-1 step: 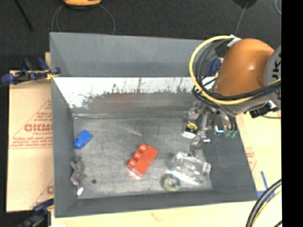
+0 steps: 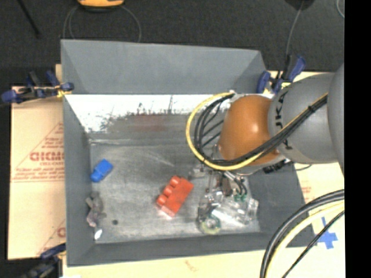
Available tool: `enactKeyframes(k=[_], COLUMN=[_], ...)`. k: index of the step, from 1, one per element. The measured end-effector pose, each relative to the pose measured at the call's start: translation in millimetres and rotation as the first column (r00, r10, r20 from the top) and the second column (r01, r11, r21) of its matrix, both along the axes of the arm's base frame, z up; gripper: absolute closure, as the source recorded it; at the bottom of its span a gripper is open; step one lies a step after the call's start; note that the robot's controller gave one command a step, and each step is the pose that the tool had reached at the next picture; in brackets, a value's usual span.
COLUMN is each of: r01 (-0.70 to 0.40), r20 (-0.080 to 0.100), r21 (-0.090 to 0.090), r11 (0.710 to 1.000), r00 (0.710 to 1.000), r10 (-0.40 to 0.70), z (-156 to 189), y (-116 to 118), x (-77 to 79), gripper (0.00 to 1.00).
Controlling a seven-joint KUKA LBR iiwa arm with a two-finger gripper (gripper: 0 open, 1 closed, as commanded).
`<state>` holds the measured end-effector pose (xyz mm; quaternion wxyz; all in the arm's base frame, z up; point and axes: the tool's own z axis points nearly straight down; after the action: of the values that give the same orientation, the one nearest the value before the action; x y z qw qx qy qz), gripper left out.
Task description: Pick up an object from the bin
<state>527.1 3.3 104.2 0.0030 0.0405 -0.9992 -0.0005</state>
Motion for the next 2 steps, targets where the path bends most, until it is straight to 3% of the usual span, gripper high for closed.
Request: enactKeyframes(k=[1,2], r01=[-0.145,-0.147], r20=[0.017,0.033], r21=[-0.005,-0.004], r11=[0.989,0.989], r00=[0.989,0.989], r10=[0.145,0.147], z=[-29.9,-25.7], y=[38.1,39.4], x=[14.5,19.2], gripper=[0.0,1.0])
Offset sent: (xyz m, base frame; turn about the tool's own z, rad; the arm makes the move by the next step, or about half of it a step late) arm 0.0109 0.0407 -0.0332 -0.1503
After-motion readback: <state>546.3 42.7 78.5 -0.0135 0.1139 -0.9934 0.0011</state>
